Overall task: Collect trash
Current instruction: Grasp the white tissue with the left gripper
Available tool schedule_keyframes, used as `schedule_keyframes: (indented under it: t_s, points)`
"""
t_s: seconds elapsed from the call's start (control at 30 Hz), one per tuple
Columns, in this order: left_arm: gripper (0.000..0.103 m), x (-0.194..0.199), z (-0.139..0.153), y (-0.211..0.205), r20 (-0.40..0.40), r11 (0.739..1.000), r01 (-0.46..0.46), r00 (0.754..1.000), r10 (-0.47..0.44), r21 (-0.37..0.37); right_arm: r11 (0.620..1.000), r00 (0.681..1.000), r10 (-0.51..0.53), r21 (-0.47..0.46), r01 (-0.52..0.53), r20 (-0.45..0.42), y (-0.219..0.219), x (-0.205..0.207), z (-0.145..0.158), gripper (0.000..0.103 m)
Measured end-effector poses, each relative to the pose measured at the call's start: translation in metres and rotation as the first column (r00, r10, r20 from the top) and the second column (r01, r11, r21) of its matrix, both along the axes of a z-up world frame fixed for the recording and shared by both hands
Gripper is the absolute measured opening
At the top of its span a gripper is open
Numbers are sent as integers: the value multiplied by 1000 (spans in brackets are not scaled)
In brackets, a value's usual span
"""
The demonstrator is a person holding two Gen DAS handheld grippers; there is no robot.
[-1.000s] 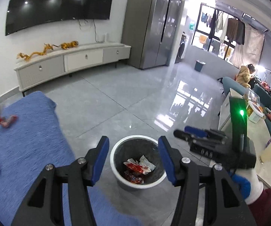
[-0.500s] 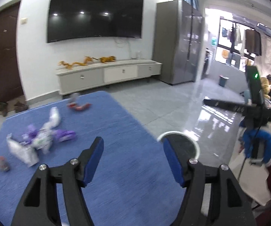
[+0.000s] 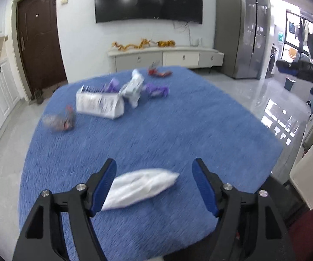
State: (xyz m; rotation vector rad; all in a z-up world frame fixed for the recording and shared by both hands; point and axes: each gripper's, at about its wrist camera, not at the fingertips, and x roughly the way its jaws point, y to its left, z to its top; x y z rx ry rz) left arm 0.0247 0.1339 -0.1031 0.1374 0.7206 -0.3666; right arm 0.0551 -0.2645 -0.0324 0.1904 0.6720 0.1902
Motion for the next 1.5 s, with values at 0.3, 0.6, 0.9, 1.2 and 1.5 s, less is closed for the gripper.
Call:
schedule_keyframes:
  t_s: [0.3, 0.6, 0.9, 1.2, 1.5]
  points:
    - [71, 9, -30, -5, -79, 994, 97, 993, -92, 57, 999, 999, 35, -11, -35, -21, 16, 8, -6, 51]
    - [33, 35, -54, -3, -157, 993, 101, 983, -91, 61, 999, 996, 38, -11, -39, -81, 19, 31, -26, 51]
    - [9, 60, -42, 34, -176, 995, -39, 984, 22, -95, 996, 990, 90, 3, -90, -112, 42, 74, -38, 51]
    - [9, 72, -24, 59, -148, 973, -155, 980, 130, -169, 980, 970, 195, 1, -197, -148, 86, 116, -54, 51]
    - [9, 101, -27, 72, -122, 939, -272, 960, 250, -209, 937, 922, 335, -32, -348, -195, 149, 172, -80, 55]
